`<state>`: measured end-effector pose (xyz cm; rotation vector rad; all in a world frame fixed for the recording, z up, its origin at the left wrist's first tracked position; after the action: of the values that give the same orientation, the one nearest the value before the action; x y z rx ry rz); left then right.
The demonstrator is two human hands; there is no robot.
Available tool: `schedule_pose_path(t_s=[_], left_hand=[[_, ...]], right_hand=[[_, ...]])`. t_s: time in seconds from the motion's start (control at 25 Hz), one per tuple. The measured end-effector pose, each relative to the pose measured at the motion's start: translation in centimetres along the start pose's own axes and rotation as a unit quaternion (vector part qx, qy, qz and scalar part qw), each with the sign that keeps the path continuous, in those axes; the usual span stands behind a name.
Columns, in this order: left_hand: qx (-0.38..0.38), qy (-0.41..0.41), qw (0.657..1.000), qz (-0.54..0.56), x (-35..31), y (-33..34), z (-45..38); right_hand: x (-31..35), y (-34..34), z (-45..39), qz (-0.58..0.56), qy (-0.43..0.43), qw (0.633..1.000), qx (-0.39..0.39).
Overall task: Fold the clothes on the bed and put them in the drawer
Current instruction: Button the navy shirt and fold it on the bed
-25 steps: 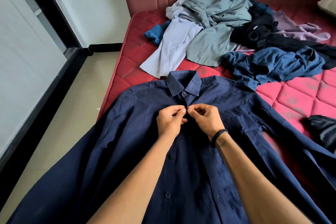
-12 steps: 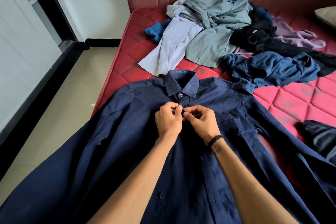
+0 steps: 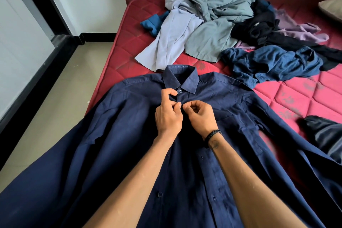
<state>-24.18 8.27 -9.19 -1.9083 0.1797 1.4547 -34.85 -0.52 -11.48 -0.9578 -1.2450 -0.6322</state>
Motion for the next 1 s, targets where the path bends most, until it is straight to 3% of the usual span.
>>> schedule_pose_path(t_s=[0.08,0.2,0.36,0.52,0.6,0.68,0.76,0.88,1.0], left_hand=[[0.032,0.052,0.998,-0.02,-0.5,0.0,-0.3],[0.049,0.147,0.978,-0.138,-1.3,-0.6,-1.0],[0.058,0.101,0.988,-0.105,-0.3,-1.9,-2.0],[0.081,0.098,0.984,-0.122,0.8,-3.8,-0.1],[0.127,0.108,0.973,-0.162,1.3,-4.4,1.4],[0.144,0.115,0.968,-0.169,1.0,-4.7,2.5],[0.155,0.109,0.968,-0.168,0.5,-4.5,2.8],[0.163,0.078,0.964,-0.192,0.2,-4.2,3.0],[0.137,0.058,0.968,-0.202,-0.6,-5.2,3.1]], right_hand=[[-0.3,0.0,-0.2,-0.019,0.039,0.999,0.023],[0.0,-0.5,-0.6,-0.062,0.074,0.994,0.055],[0.2,-0.4,-1.1,-0.027,0.092,0.994,0.054],[1.2,-1.5,0.4,-0.025,0.065,0.995,-0.067],[2.1,-3.0,2.8,0.076,0.05,0.988,-0.124],[2.8,-3.1,5.6,0.264,0.043,0.959,-0.088],[3.5,-2.2,7.5,0.372,0.013,0.927,-0.039],[4.0,-1.5,7.6,0.412,-0.012,0.911,-0.026],[3.7,-3.1,7.3,0.325,0.072,0.942,-0.04]])
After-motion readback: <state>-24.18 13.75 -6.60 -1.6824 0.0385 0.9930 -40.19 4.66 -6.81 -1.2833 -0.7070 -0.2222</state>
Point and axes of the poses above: each hand's wrist, its own z-axis away from the middle knuckle, its own y-axis out of the palm, x = y × z, the point moved 6 cm from there along -z, towards the middle knuckle, and after that the axes turned 5 degrees about -y, right-handed, at the moved point
